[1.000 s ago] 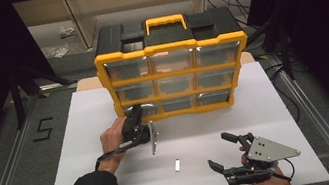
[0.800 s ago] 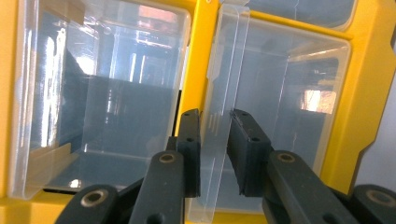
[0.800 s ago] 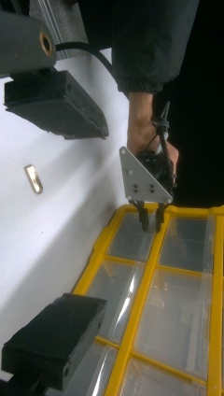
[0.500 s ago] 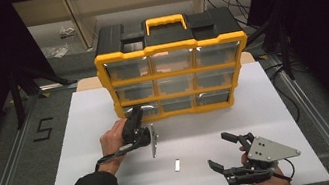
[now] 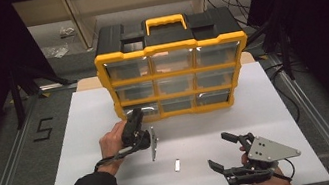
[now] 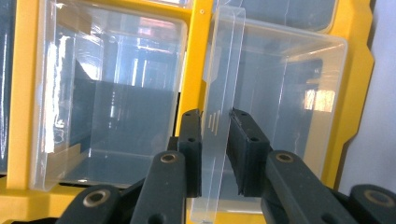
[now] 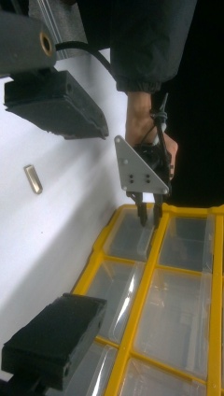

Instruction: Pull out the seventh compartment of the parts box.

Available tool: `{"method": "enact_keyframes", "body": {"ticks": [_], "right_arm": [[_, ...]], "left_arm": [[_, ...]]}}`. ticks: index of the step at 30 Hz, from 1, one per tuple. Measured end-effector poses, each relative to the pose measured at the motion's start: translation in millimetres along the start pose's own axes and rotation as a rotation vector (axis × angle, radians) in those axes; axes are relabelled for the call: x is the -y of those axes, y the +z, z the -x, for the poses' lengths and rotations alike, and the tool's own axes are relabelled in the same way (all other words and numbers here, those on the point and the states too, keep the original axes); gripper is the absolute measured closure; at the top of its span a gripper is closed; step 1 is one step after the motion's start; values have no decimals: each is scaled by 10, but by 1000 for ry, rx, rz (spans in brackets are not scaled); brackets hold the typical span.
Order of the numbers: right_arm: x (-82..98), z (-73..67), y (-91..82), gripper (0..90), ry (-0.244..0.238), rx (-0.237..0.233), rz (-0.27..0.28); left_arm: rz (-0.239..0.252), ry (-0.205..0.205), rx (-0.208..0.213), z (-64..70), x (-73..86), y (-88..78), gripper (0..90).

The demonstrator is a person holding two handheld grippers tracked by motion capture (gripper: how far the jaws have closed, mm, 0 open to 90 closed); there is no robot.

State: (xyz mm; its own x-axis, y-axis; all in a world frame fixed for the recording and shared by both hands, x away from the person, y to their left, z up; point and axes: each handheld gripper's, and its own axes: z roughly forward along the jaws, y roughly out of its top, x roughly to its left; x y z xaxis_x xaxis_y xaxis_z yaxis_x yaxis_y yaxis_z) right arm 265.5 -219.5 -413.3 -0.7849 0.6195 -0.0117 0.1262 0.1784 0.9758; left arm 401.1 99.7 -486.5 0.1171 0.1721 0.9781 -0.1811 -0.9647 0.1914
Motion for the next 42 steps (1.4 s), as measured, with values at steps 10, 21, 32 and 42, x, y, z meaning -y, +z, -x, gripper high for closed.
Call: {"method": "enact_keyframes", "body": {"ticks": [10,21,32,42], "right_arm": [[-1,0,0,154,0,2,0],[2,3,-1,154,2,3,0],[2,-2,2,155,1,1,-2],[1,0,-1,155,1,4,-1]], "left_arm": [[9,23,3,2,-8,-76,759],[20,45,12,6,-10,-176,766],[38,64,12,16,-29,-279,770],[42,77,25,6,-32,-350,771]]}}
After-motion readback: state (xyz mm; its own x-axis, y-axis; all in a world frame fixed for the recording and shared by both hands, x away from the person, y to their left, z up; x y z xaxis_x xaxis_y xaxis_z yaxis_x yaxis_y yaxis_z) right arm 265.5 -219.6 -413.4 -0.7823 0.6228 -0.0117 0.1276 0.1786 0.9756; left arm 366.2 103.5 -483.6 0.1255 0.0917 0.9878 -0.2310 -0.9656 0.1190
